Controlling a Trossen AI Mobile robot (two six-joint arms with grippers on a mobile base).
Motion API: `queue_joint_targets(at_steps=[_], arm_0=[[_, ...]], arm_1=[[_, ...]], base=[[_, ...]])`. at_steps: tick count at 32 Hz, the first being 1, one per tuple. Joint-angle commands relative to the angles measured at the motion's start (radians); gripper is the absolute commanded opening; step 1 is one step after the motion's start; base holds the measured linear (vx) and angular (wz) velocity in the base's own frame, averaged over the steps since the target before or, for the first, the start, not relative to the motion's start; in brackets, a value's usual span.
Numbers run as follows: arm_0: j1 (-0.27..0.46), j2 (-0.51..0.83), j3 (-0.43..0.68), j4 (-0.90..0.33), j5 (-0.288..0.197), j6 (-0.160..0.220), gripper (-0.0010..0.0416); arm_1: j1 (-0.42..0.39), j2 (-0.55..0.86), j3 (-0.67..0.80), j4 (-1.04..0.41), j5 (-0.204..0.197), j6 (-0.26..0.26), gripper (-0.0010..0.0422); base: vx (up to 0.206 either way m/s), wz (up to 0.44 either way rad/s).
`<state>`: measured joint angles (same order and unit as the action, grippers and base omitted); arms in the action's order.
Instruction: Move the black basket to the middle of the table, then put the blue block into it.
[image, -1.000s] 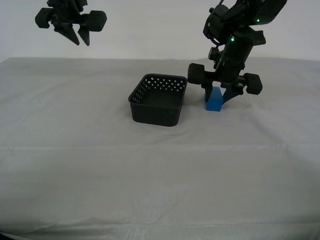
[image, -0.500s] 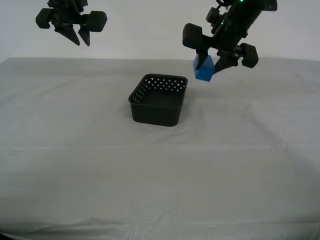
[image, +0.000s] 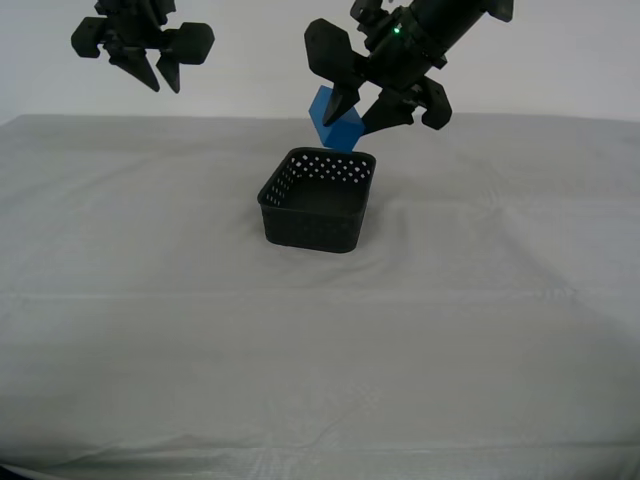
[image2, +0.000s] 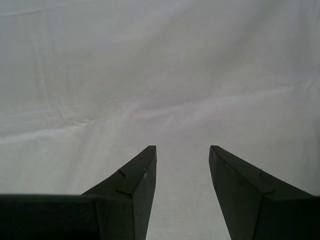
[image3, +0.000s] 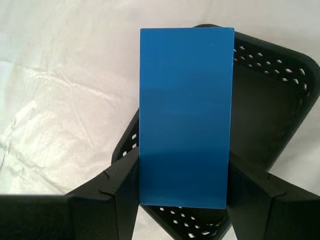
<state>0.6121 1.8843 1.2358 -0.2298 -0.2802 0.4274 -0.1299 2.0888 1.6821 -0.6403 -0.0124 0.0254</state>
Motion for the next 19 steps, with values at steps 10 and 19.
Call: queue_joint_targets(at_steps=[10, 19], arm_0=[[0.003, 0.000, -0.001, 0.019, -0.004, -0.001, 0.0353], [0.005, 0.000, -0.001, 0.020, -0.004, -0.001, 0.0360]], arm_1=[[0.000, 0.000, 0.000, -0.004, 0.002, 0.002, 0.0139], [0.000, 0.000, 0.000, -0.003, 0.002, 0.002, 0.0140]], base=[[0.000, 0.000], [0.000, 0.000]])
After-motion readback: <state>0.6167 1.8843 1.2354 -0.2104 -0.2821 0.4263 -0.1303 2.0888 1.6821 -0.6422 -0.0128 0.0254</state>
